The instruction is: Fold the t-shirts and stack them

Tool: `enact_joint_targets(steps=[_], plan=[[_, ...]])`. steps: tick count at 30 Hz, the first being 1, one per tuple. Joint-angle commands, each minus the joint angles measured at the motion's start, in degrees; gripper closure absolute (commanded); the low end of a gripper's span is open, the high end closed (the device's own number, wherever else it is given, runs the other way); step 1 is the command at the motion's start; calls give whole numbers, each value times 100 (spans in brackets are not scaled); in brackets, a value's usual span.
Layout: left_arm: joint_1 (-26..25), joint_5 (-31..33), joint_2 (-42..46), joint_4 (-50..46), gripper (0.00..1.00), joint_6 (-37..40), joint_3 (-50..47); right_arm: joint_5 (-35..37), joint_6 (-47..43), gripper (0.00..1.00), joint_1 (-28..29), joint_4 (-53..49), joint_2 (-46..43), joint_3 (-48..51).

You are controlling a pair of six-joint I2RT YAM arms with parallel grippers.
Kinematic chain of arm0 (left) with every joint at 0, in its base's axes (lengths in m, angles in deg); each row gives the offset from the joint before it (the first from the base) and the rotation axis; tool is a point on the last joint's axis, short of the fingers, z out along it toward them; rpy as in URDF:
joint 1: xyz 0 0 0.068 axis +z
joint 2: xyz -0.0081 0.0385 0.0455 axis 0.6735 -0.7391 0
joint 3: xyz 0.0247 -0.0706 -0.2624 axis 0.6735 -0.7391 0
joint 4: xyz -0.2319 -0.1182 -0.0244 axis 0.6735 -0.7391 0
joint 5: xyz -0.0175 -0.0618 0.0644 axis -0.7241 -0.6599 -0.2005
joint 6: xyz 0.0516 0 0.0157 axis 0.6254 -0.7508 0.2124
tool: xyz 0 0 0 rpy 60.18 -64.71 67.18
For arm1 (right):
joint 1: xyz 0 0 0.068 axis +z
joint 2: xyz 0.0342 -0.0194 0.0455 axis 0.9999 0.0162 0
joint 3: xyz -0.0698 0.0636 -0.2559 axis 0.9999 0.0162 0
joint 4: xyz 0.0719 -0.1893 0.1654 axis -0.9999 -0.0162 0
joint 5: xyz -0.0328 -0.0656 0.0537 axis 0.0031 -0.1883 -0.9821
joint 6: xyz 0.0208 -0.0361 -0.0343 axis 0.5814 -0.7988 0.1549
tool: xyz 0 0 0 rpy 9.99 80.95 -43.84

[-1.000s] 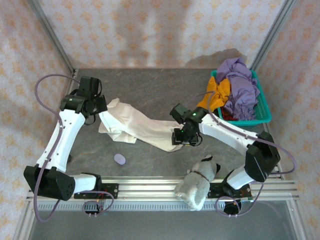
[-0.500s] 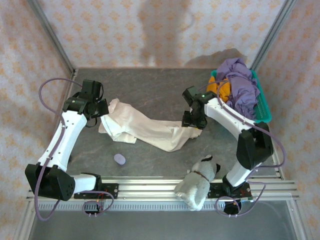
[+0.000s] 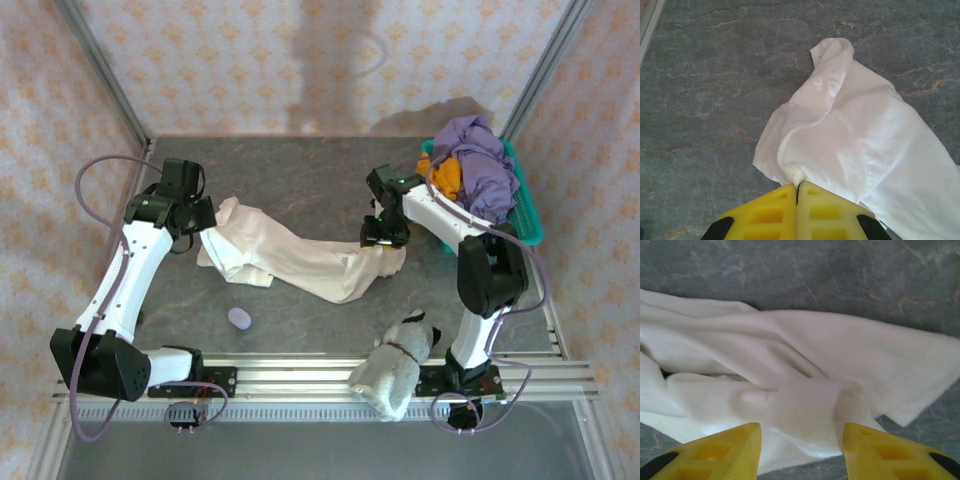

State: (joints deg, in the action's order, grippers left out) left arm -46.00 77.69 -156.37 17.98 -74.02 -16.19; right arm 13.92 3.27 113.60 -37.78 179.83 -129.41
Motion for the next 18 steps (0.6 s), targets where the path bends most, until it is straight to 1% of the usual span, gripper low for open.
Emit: enact_joint_targets(steps=[1, 4, 6, 9, 14, 18], plan=[[110, 85, 65, -129, 100, 38, 255, -183, -181, 60, -58, 150, 126, -41], [152, 43, 34, -146, 100, 47, 355, -142, -182, 75, -72, 210, 119, -19], [172, 64, -9, -188, 100, 96, 489, -69, -186, 86, -89, 198, 63, -67], [279, 119, -91, -331, 100, 204, 793, 116, -212, 99, -96, 36, -92, -251], [573, 97, -155, -562, 100, 375, 1448, 599, -272, 100, -113, -291, -577, -601], [968, 112, -154, -774, 100, 462, 2154, 1102, -154, 100, -187, -511, -1177, -991]])
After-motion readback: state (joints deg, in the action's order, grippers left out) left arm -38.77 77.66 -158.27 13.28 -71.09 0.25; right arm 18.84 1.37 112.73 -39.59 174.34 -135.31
